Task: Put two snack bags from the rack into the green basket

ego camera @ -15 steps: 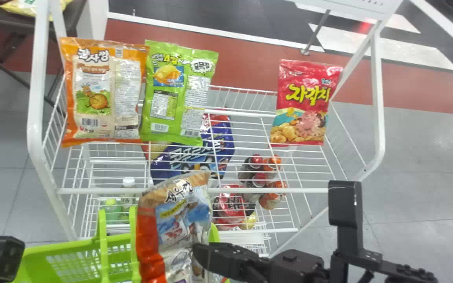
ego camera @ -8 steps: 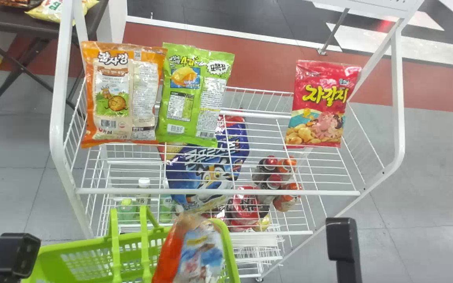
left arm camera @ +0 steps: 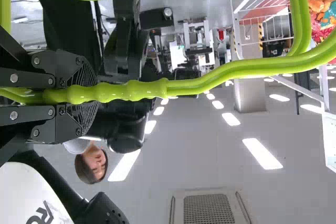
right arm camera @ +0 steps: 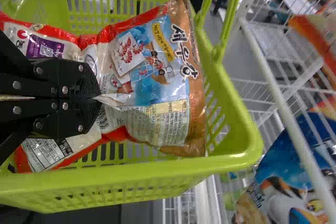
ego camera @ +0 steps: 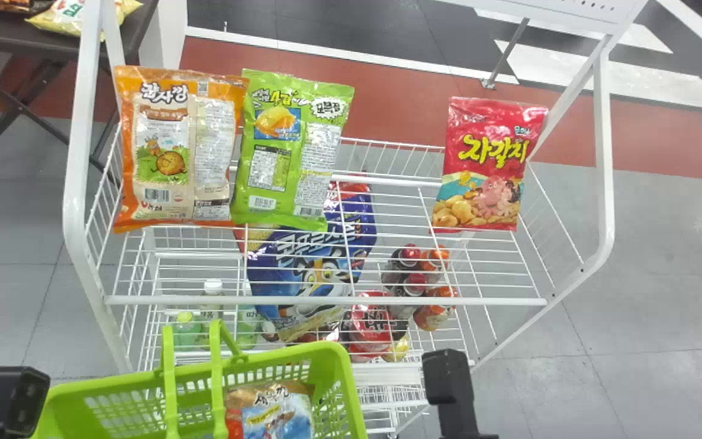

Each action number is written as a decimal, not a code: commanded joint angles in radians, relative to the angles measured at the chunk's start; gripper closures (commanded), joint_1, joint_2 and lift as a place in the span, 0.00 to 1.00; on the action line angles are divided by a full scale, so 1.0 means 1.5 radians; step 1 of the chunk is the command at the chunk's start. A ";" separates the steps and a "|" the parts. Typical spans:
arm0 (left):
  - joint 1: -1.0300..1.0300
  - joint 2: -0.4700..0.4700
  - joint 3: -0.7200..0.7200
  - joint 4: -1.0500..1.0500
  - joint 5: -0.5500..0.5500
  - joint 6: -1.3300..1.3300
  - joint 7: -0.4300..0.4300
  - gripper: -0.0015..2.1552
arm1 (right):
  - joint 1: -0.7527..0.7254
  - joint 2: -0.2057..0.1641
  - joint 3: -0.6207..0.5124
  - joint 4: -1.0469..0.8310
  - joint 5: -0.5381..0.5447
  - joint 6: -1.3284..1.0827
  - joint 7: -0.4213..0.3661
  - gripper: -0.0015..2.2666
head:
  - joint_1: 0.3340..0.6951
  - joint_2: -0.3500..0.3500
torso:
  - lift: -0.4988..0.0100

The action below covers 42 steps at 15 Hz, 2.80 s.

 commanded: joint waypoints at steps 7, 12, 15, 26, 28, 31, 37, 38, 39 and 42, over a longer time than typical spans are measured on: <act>-0.004 0.000 0.001 0.000 -0.002 0.001 0.000 0.55 | -0.008 -0.006 -0.025 -0.070 -0.001 0.005 0.021 0.03 | 1.00 0.09 | 0.97; -0.002 0.004 0.002 -0.001 -0.001 0.001 -0.002 0.55 | 0.047 -0.005 -0.085 -0.077 0.022 -0.149 0.125 0.04 | 1.00 0.06 | 0.97; 0.006 0.004 0.002 -0.009 -0.001 0.001 -0.005 0.55 | 0.008 -0.005 -0.104 -0.037 0.114 -0.366 0.141 0.04 | 1.00 0.00 | 0.97; 0.014 0.009 -0.012 -0.011 -0.005 0.001 -0.005 0.55 | -0.288 -0.008 -0.145 0.277 0.331 -0.671 0.176 0.04 | 1.00 0.00 | 0.97; 0.014 0.013 -0.011 -0.008 -0.005 0.001 -0.005 0.55 | -0.322 -0.010 -0.150 0.329 0.396 -0.722 0.176 0.04 | 1.00 0.00 | 0.97; 0.014 0.015 -0.010 -0.006 -0.005 0.001 -0.006 0.55 | -0.347 -0.030 -0.150 0.396 0.482 -0.834 0.175 0.04 | 1.00 0.00 | 0.97; 0.007 0.017 -0.006 0.000 -0.005 0.001 -0.006 0.55 | -0.406 -0.065 -0.155 0.514 0.505 -0.834 0.202 0.04 | 1.00 0.00 | 0.97; 0.005 0.018 -0.006 0.004 -0.005 0.001 -0.007 0.55 | -0.417 -0.066 -0.147 0.538 0.517 -0.837 0.203 0.05 | 1.00 0.00 | 0.97; 0.004 0.018 -0.006 0.007 -0.005 0.001 -0.007 0.55 | -0.429 -0.065 -0.140 0.560 0.531 -0.849 0.203 0.05 | 1.00 0.00 | 0.97; 0.000 0.018 -0.006 0.017 -0.005 0.001 -0.009 0.55 | -0.452 -0.066 -0.126 0.619 0.539 -0.882 0.205 0.05 | 1.00 0.00 | 0.97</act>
